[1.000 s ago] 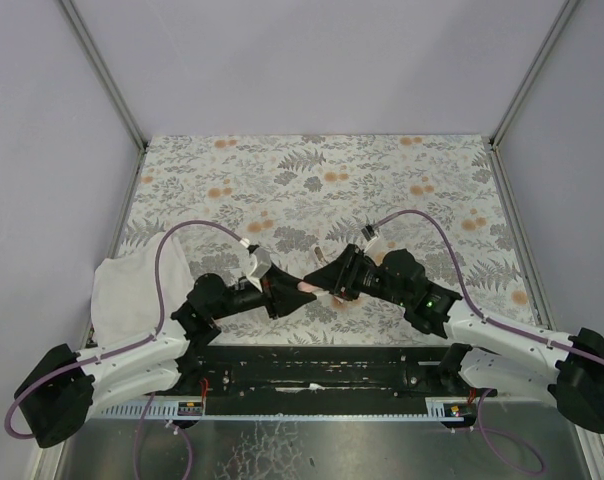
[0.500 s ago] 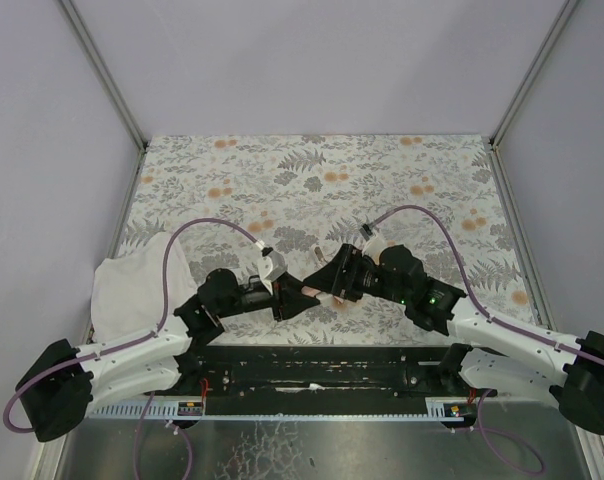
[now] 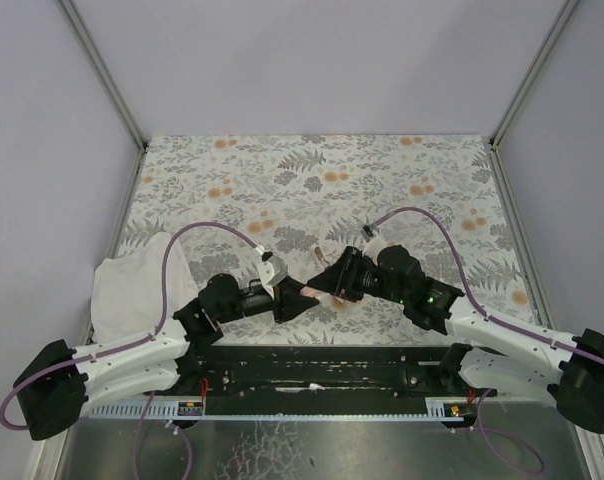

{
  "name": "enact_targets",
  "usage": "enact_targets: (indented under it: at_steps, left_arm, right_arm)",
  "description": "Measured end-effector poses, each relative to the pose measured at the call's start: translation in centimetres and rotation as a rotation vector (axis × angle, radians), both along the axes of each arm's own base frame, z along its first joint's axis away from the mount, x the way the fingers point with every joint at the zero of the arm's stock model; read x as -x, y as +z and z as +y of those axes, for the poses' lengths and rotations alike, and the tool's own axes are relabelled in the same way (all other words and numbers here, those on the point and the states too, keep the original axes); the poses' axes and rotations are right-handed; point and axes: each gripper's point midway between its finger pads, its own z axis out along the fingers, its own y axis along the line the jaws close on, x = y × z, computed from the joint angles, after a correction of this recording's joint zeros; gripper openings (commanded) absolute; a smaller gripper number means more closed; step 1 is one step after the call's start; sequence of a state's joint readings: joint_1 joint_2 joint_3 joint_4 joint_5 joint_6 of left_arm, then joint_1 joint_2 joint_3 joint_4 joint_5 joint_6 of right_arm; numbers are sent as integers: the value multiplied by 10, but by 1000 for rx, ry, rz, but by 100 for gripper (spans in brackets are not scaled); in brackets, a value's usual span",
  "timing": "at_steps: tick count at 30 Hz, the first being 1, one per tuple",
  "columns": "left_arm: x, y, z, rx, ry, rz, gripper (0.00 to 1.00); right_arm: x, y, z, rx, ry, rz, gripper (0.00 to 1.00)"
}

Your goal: Load the staples into the stapler

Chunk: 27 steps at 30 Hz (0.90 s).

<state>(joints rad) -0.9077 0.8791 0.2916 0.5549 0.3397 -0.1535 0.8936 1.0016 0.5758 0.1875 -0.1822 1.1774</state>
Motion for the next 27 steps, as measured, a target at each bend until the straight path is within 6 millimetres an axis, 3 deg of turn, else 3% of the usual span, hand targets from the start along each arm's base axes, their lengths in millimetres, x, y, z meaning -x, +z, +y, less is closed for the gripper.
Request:
enact_targets:
  at_steps: [1, 3, 4, 5, 6, 8, 9, 11, 13, 14, 20, 22, 24, 25, 27]
  left_arm:
    - [0, -2, 0, -6, 1, 1, 0]
    - [2, -5, -2, -16, -1, 3, 0]
    - [2, -6, -2, -20, 0, 2, 0]
    - [2, -7, -3, -24, 1, 2, 0]
    - [2, -9, -3, -31, 5, 0, 0]
    - [1, -16, -4, -55, 18, 1, 0]
    - [1, -18, -4, -62, 22, 1, 0]
    - [1, -19, -5, -69, 29, -10, 0]
    - [0, -18, -5, -70, 41, -22, 0]
    - [0, -18, -6, -73, 50, -29, 0]
    - [-3, -24, -4, -104, 99, -36, 0]
    - [-3, -27, -5, -115, 102, -35, 0]
    - [-2, -30, -6, -123, 103, -32, 0]
    - [-2, -31, -6, -127, 104, -31, 0]
    - [-2, -34, -7, -133, 103, -28, 0]
  right_arm:
    - [1, -2, 0, 2, 0, 3, 6]
    - [1, -4, -1, 7, 0, 7, 55]
    - [1, -5, -1, 9, 0, 8, 72]
    - [1, -6, -1, 11, 0, 9, 84]
    - [2, -5, -1, 7, 3, 14, 89]
    - [7, -3, 2, -8, 28, 20, 88]
    - [8, -2, 3, -8, 33, 19, 83]
    - [8, -3, 3, -6, 32, 21, 55]
    - [6, -7, 0, 10, 18, 22, 4]
    - [4, -9, -1, 20, 9, 26, 0]
    - [2, -20, -5, 33, -15, 47, 1]
    - [3, -23, -6, 34, -18, 53, 14]
    - [3, -25, -7, 36, -19, 56, 20]
    - [3, -26, -7, 38, -20, 58, 30]
    - [3, -28, -8, 42, -22, 58, 62]
